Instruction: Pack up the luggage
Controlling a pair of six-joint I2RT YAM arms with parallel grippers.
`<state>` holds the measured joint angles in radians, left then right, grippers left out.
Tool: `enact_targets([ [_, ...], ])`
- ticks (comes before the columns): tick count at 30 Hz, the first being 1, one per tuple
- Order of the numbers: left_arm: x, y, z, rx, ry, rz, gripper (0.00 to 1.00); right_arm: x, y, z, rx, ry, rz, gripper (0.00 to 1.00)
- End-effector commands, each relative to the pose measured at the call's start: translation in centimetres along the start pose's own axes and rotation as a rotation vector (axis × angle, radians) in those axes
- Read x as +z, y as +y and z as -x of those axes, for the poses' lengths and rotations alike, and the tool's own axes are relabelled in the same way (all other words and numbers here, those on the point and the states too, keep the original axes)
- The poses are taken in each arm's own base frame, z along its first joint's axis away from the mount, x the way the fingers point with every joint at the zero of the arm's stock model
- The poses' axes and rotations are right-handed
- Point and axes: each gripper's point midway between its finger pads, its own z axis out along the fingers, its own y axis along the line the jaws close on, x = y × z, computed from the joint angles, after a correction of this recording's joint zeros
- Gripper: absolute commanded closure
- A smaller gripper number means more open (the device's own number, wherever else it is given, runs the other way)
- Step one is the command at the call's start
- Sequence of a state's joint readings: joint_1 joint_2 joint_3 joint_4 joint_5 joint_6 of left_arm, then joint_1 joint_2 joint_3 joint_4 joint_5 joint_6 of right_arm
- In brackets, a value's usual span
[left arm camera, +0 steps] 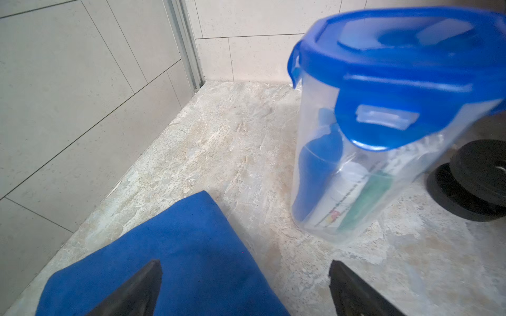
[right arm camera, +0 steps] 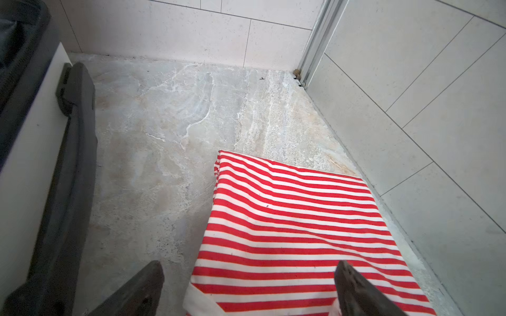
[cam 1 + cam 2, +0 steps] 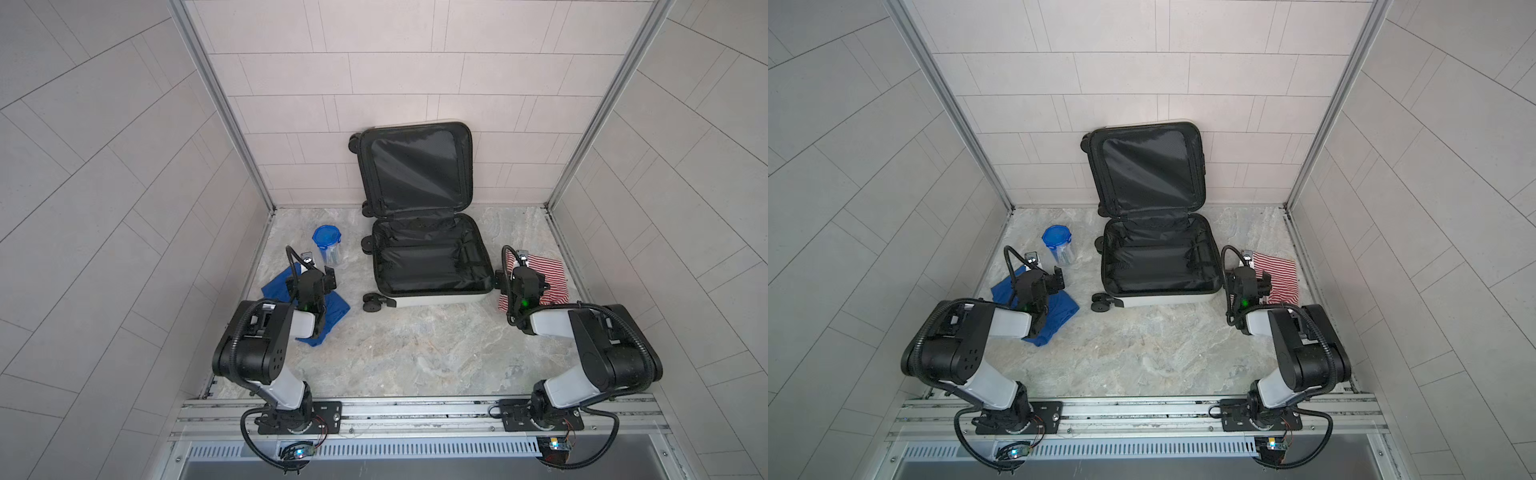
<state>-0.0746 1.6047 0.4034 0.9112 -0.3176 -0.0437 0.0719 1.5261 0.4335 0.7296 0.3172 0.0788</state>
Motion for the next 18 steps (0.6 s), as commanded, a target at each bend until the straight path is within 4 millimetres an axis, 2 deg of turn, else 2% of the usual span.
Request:
enact_targets([
  [1, -0.18, 0.02, 0.65, 0.004, -0.027, 0.002, 0.00, -0.28, -0.01, 0.37, 0.001, -0.014, 0.000, 0.01],
  [4, -0.33, -0.64, 0.74, 0.025, -0.034, -0.027, 0.00, -0.28, 0.01, 0.38, 0.001, -0.014, 0.001, 0.01],
  [18, -0.34, -0.60, 0.79, 0.025, -0.035, -0.026, 0.00, -0.29, -0.01, 0.32, 0.000, -0.013, 0.000, 0.01],
])
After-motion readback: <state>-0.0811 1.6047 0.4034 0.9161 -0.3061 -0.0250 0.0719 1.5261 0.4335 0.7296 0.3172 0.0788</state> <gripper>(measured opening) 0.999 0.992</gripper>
